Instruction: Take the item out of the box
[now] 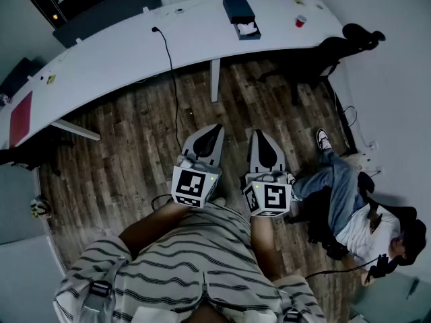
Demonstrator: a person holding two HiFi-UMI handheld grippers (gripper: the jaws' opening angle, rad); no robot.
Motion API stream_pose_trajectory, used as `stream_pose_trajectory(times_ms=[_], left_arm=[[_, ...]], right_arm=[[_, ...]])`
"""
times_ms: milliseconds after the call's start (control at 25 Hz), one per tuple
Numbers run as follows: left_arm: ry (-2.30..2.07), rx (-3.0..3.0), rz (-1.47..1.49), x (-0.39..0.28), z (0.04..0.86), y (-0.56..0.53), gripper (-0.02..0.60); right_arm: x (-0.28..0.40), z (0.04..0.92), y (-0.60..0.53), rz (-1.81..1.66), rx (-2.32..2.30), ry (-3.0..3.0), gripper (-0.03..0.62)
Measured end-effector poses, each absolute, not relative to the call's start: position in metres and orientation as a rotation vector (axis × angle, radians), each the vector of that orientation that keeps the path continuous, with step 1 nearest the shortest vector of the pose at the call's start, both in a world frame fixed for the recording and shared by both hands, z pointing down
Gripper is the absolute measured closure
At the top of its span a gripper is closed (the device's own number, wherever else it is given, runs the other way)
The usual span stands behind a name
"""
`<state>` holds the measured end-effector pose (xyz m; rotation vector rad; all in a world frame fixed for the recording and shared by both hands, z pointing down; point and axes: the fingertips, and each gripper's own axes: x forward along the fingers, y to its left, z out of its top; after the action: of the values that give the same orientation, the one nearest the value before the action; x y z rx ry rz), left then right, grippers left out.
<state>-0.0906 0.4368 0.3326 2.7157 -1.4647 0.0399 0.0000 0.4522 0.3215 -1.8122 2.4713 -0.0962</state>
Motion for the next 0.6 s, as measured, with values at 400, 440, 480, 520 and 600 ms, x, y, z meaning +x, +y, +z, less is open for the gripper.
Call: stream_pose_trajectory(times_ms=[400,440,480,520,600], left_arm=[[-1.472,2.715,0.040,-0.080,0.333,0.453,0.557],[-1.474,2.714,0.039,-0.078,0.334,0.455,0.557],[-1.476,2.712,0.039,-0.077,0.336,0.459,0.557],[-1.479,2.708,0.039,-0.076,0.337,0.462,0.557],[-1.484,2.706,0.043,-0.073,0.341,0.469,0.557]], right_arm=[[0.012,0.324,0.468,-0.108,-1.789,2.464,0.577],[0.014,0.325,0.471,-0.104,-1.790,2.470,0.577],[0.015,0.326,0.475,-0.106,-1.786,2.474,0.577],[0.016,0.328,0.478,-0.114,-1.778,2.477,0.577],[0.020,0.332,0.482,-0.128,-1.763,2.476,0.577]])
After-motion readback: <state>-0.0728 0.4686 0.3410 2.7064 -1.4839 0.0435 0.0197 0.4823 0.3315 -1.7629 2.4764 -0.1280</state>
